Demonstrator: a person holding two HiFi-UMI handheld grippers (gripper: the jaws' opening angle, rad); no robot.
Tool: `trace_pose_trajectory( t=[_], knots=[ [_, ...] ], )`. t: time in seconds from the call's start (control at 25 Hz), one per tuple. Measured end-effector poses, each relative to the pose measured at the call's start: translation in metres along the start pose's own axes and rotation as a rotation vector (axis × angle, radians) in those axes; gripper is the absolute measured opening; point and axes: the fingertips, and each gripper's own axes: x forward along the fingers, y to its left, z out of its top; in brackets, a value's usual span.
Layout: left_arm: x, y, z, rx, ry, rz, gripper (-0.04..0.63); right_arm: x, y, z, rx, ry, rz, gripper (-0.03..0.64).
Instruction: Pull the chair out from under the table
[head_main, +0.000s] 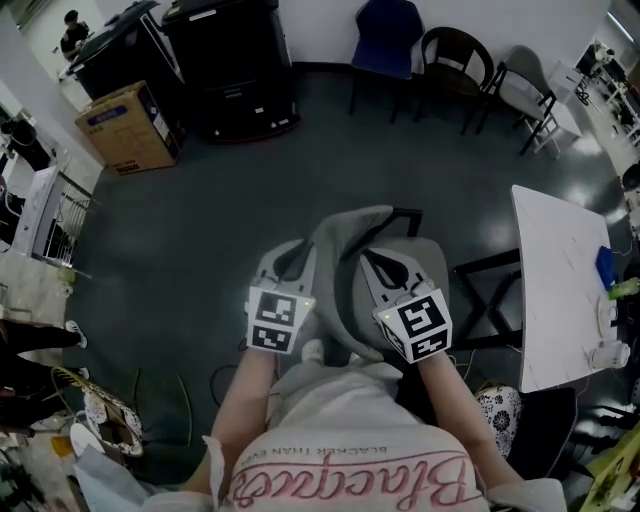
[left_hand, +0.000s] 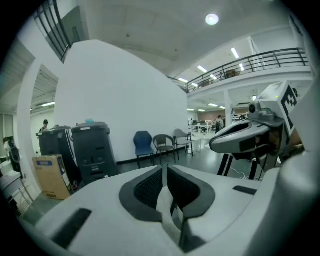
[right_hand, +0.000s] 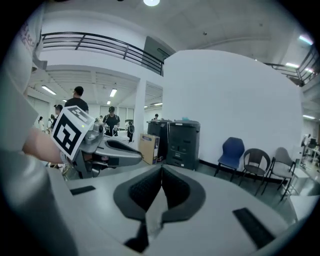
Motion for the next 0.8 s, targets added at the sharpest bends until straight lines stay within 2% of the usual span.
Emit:
trace_pose_trajectory(
  t=[0.16,0.28,0.4,0.56,0.8],
  knots=[
    [-0.019,-0.011,0.029,-0.005,-0.14,-0.07,0.006,-0.015,0.008,0.049,-0.072,-0.121,-0.029,0.004],
    [-0.031,-0.026,0.059,-0.013,-0.247,-0.144,0.005,-0.028,0.012,0.073,-0.075,-0.193,-0.041,0.003],
    [-0.038,-0.036,0.082,-0.004,-0.324,-0.185,0.005,-0.036,0.015,0.083,-0.071,-0.228,-0.054,0.003],
    [-0.041,-0.044,0.095,0.022,-0.366,-0.194,0.005,-0.04,0.023,0.086,-0.082,-0.25,-0.049,0.003],
    [-0.036,-0.052,0.093,0.043,-0.356,-0.198,0.005,-0.041,0.023,0.079,-0.068,-0.258,-0.061,0.003]
  ],
)
